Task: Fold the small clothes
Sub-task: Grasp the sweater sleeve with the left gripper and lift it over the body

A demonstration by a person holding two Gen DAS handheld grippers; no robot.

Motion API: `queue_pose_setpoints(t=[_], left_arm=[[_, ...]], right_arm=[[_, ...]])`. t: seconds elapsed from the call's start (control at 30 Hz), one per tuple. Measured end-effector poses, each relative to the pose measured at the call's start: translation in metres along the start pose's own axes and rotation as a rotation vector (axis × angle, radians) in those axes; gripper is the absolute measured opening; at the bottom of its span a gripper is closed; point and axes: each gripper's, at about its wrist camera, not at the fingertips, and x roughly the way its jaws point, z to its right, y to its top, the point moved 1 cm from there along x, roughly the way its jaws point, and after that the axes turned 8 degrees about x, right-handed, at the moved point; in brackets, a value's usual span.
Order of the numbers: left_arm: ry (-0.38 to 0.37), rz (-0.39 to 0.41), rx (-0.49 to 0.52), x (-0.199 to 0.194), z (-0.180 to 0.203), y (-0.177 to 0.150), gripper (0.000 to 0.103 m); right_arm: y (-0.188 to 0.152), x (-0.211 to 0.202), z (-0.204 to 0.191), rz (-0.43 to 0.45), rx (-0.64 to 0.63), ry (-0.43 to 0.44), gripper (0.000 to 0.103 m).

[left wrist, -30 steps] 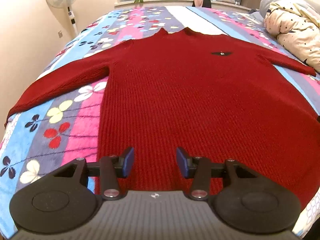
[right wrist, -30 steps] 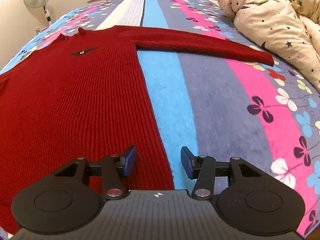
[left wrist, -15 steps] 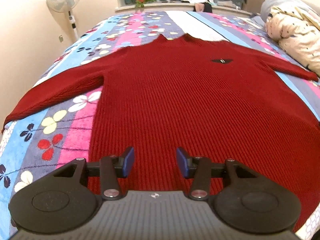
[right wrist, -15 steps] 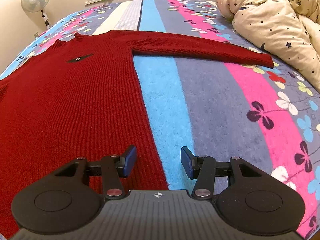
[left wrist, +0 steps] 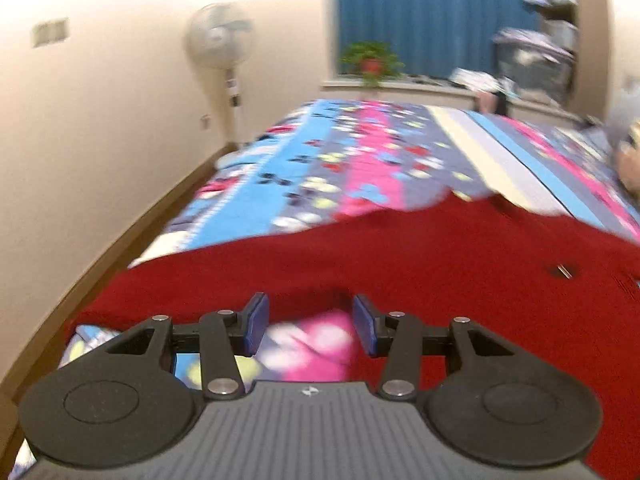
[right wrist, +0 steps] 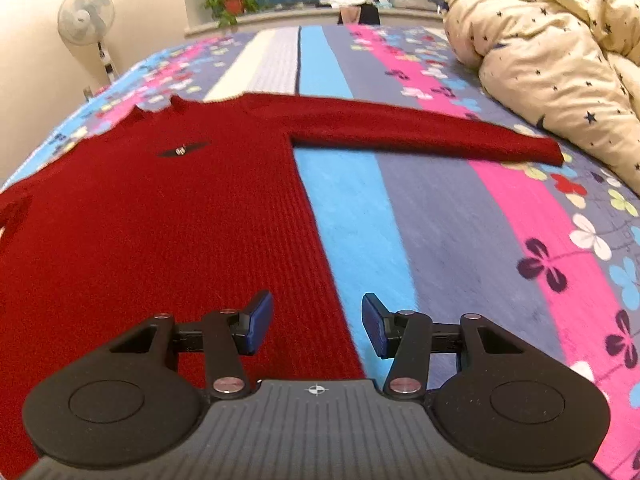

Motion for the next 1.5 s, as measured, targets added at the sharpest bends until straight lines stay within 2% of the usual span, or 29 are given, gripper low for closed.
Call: queue_pose_setpoints(t=[0.1, 0.17, 0.2, 0.23, 0.3, 0.37, 0.43, 0.53, 0.6, 0.7, 0.73, 0.8, 0.9, 1.0, 1.03, 1.13, 1.27, 1.37, 1.43, 1.47, 1.5], left_arm=[[0.04, -0.035, -0.13, 0.034, -0.047, -0.001, 0.052], [0.078, -0.074, -0.206, 0.054, -0.08, -0.015, 0.052], [0.116, -0.146, -0.243, 0.068, -0.095, -0.02, 0.051], [0.141, -0.183, -0.304, 0.076, -0.111, -0.021, 0.051], [0.139, -0.177, -0.447, 0.087, -0.147, -0.026, 0.052], [0.19, -0.225, -0.552, 0.099, -0.173, -0.036, 0.052], [0.196, -0.264, -0.653, 0.109, -0.192, -0.046, 0.051], [0.199, -0.272, -0.767, 0.116, -0.21, -0.056, 0.051], [0.189, -0.257, -0.809, 0.119, -0.217, -0.06, 0.052], [0.19, -0.251, -0.816, 0.126, -0.217, -0.063, 0.051], [0.195, -0.246, -0.807, 0.128, -0.216, -0.062, 0.05], [0.22, -0.236, -0.764, 0.138, -0.211, -0.057, 0.02], [0.285, -0.171, -0.628, 0.128, -0.194, -0.04, 0.016], [0.368, -0.043, -0.343, 0.107, -0.142, -0.003, 0.015], [0.358, -0.005, -0.274, 0.102, -0.122, 0.009, 0.014], [0.252, 0.122, -0.109, 0.08, -0.046, 0.047, 0.012], [0.076, 0.208, 0.037, 0.063, 0.072, 0.085, 0.011], [-0.022, 0.263, 0.167, 0.053, 0.165, 0.097, 0.012], [-0.152, 0.219, 0.246, 0.057, 0.22, 0.092, 0.022], [-0.231, 0.164, 0.281, 0.061, 0.242, 0.086, 0.036], [-0.268, 0.135, 0.298, 0.06, 0.256, 0.08, 0.038]], right_arm=[[0.001, -0.001, -0.01, 0.037, -0.005, 0.024, 0.051], [0.002, 0.002, -0.018, 0.048, -0.022, 0.023, 0.051], [0.001, 0.004, -0.022, 0.044, -0.028, 0.025, 0.051], [0.001, 0.007, -0.025, 0.033, -0.035, 0.034, 0.051], [-0.001, 0.014, -0.033, 0.012, -0.053, 0.04, 0.051], [-0.003, 0.021, -0.041, -0.011, -0.08, 0.037, 0.051], [-0.004, 0.028, -0.048, -0.026, -0.095, 0.033, 0.052], [-0.005, 0.037, -0.056, -0.041, -0.119, 0.019, 0.052], [-0.004, 0.042, -0.06, -0.044, -0.126, 0.009, 0.052], [-0.003, 0.049, -0.064, -0.056, -0.127, 0.008, 0.051], [-0.003, 0.051, -0.066, -0.06, -0.132, 0.007, 0.05], [-0.002, 0.053, -0.069, -0.059, -0.142, 0.01, 0.047], [0.002, 0.054, -0.07, -0.073, -0.144, 0.02, 0.024], [0.007, 0.056, -0.067, -0.097, -0.126, 0.005, 0.021], [0.008, 0.058, -0.066, -0.105, -0.123, 0.002, 0.021], [0.01, 0.06, -0.065, -0.124, -0.124, 0.004, 0.021], [0.012, 0.063, -0.064, -0.14, -0.117, 0.012, 0.021], [0.015, 0.065, -0.063, -0.15, -0.109, 0.018, 0.021], [0.017, 0.066, -0.061, -0.157, -0.099, 0.022, 0.021], [0.017, 0.067, -0.061, -0.158, -0.098, 0.024, 0.021], [0.017, 0.067, -0.06, -0.16, -0.095, 0.026, 0.021]])
